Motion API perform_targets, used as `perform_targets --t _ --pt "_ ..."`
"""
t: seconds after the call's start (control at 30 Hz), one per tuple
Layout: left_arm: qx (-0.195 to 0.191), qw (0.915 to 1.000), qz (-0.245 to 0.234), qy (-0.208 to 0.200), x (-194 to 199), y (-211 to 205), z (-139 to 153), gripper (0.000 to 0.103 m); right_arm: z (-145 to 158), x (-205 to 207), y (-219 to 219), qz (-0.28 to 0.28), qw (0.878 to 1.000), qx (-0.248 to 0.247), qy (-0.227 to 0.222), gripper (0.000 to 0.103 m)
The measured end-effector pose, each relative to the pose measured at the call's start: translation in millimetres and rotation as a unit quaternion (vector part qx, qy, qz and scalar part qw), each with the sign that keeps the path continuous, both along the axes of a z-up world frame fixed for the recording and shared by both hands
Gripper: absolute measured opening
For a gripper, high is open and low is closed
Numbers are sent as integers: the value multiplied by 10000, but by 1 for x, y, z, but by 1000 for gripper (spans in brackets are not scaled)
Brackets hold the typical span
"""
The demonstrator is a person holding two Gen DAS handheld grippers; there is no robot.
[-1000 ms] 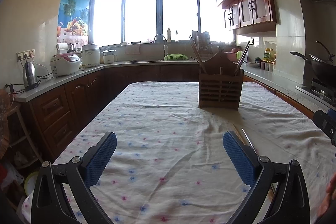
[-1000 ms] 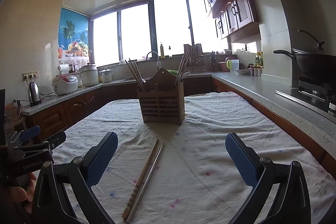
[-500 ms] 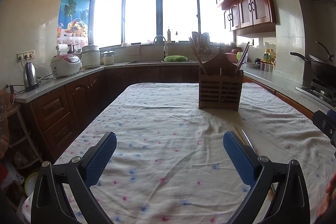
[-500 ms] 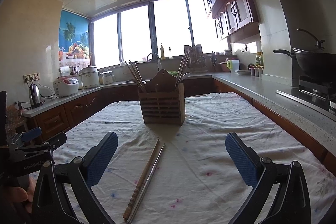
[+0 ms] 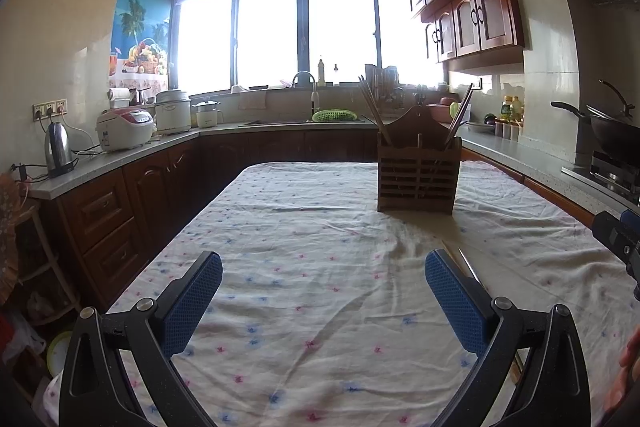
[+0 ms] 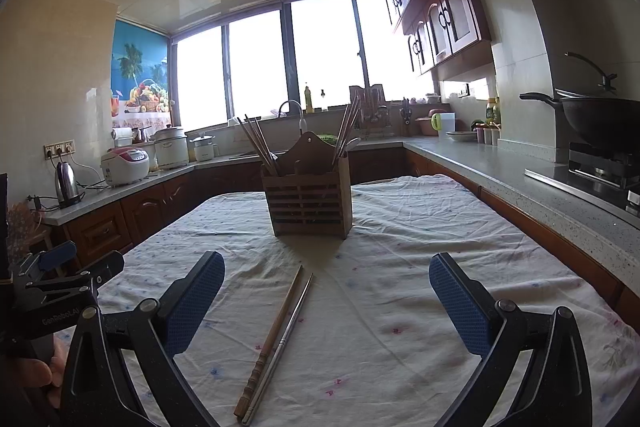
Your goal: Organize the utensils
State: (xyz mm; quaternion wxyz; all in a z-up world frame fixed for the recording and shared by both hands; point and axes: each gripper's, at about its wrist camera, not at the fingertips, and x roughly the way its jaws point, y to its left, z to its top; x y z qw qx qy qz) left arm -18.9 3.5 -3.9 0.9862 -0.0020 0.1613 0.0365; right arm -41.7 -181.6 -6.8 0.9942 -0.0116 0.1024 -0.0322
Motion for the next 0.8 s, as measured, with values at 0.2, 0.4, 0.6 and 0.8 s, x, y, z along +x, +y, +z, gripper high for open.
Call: perform_targets --t 0.2,0.4,0.6,0.8 --pt "13 10000 -12 4 -1 -2 0 102 0 0 0 4 10000 -1 -1 103" --pt "-26 10000 1 8 -2 -2 0 102 0 0 0 -1 10000 0 -3 103" --pt "-33 10000 15 31 -1 -3 1 102 0 0 0 5 10000 6 -1 103" --pt "-31 10000 7 32 -1 -4 0 102 0 0 0 5 10000 1 -2 103"
